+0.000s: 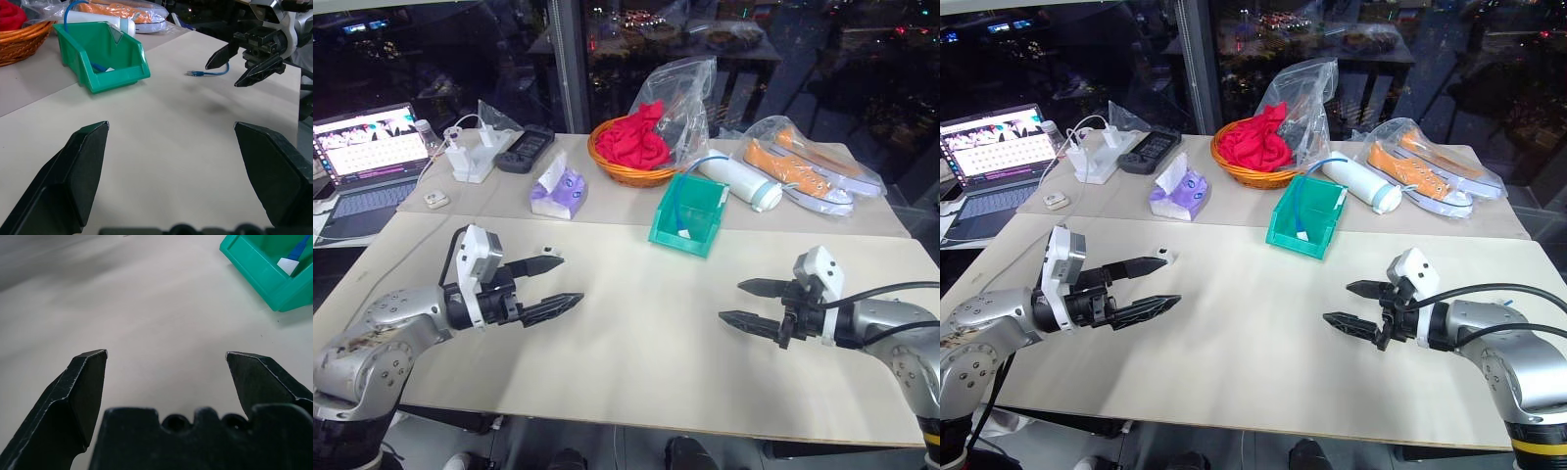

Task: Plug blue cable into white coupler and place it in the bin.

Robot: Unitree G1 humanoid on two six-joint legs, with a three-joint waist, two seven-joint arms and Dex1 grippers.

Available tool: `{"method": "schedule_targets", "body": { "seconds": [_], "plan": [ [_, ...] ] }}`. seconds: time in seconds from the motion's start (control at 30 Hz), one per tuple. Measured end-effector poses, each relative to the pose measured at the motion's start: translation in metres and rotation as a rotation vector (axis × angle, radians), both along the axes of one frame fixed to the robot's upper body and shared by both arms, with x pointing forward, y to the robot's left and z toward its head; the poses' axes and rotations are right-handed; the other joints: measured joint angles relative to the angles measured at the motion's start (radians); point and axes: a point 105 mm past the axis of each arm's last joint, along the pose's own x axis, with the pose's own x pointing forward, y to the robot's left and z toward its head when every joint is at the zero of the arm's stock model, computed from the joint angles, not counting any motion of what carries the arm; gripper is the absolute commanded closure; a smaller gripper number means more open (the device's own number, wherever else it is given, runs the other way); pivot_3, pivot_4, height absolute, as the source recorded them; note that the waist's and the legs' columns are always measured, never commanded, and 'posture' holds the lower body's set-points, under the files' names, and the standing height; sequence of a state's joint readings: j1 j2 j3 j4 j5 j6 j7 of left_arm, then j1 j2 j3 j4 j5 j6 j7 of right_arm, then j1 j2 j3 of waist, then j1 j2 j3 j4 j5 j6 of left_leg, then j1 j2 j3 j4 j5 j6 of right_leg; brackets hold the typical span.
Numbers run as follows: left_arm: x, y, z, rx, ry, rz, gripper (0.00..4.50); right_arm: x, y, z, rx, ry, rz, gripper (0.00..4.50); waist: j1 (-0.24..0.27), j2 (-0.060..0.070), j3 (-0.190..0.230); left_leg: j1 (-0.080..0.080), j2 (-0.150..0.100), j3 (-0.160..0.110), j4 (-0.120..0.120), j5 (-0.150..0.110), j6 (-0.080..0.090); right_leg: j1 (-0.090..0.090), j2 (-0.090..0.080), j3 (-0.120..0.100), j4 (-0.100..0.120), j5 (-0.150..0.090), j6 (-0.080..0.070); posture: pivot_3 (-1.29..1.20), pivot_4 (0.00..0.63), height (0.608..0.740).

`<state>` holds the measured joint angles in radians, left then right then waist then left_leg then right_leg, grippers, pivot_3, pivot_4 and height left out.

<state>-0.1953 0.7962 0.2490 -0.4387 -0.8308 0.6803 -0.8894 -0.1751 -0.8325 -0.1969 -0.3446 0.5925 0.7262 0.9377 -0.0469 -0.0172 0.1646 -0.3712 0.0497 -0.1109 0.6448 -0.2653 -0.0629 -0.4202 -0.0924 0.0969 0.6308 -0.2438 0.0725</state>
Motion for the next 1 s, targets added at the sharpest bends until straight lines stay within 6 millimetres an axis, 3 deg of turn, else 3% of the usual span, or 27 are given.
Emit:
{"method": "schedule_targets", "body": {
  "seconds": [0.2, 0.43, 0.63, 0.67, 0.73, 0.83, 1.0],
  "plan": [
    [0.0, -0.003, -0.002, -0.008, 0.01, -0.011, 0.1, 0.003, 0.001, -0.003, -0.012, -0.003, -0.019, 0.0, 0.0, 0.0, 0.0, 0.0, 0.0, 0.0, 0.0, 0.0, 0.0, 0.0, 0.0, 0.0, 0.0, 0.0, 0.0, 0.0, 0.15, 0.723],
    [0.0, -0.003, -0.003, -0.009, 0.014, -0.018, 0.1, 0.03, 0.004, 0.017, 0.08, -0.11, -0.145, 0.0, -0.004, 0.0, 0.0, 0.0, 0.0, 0.0, 0.001, 0.0, 0.0, 0.0, 0.0, 0.0, 0.001, 0.0, 0.0, 0.0, 0.15, 0.723],
    [-0.001, -0.004, -0.004, -0.008, 0.015, -0.025, 0.1, 0.046, -0.014, 0.015, 0.045, -0.16, -0.284, 0.0, 0.0, 0.0, 0.0, 0.0, 0.0, 0.001, 0.001, 0.0, 0.0, -0.002, 0.0, 0.001, 0.001, 0.0, 0.0, 0.0, 0.15, 0.723],
    [-0.001, -0.004, -0.004, -0.008, 0.015, -0.025, 0.1, 0.048, -0.017, 0.014, 0.04, -0.165, -0.305, 0.0, 0.001, 0.0, 0.0, 0.003, 0.004, 0.01, 0.001, 0.0, 0.0, -0.005, 0.002, 0.007, 0.002, 0.001, -0.001, 0.0, 0.15, 0.723],
    [-0.001, -0.003, -0.004, -0.004, 0.017, -0.025, 0.1, 0.052, -0.02, 0.013, 0.022, -0.179, -0.326, 0.0, 0.019, -0.003, 0.0, 0.008, 0.022, 0.058, 0.0, -0.004, 0.005, -0.02, 0.014, 0.036, 0.002, 0.007, -0.003, 0.0, 0.15, 0.723],
    [-0.002, -0.003, -0.004, -0.003, 0.018, -0.028, 0.1, 0.053, -0.023, 0.01, 0.006, -0.178, -0.345, 0.0, 0.034, -0.011, 0.002, 0.02, 0.032, 0.097, -0.001, -0.021, 0.035, -0.022, 0.036, 0.081, -0.003, 0.012, -0.007, 0.0, 0.15, 0.723],
    [-0.002, -0.003, -0.003, -0.001, 0.015, -0.033, 0.1, 0.055, -0.027, 0.002, -0.033, -0.162, -0.369, 0.0, -0.005, -0.01, 0.001, 0.019, 0.031, 0.085, 0.014, -0.026, 0.044, -0.017, 0.036, 0.074, -0.004, 0.014, 0.001, 0.0, 0.15, 0.723]
  ]
}}
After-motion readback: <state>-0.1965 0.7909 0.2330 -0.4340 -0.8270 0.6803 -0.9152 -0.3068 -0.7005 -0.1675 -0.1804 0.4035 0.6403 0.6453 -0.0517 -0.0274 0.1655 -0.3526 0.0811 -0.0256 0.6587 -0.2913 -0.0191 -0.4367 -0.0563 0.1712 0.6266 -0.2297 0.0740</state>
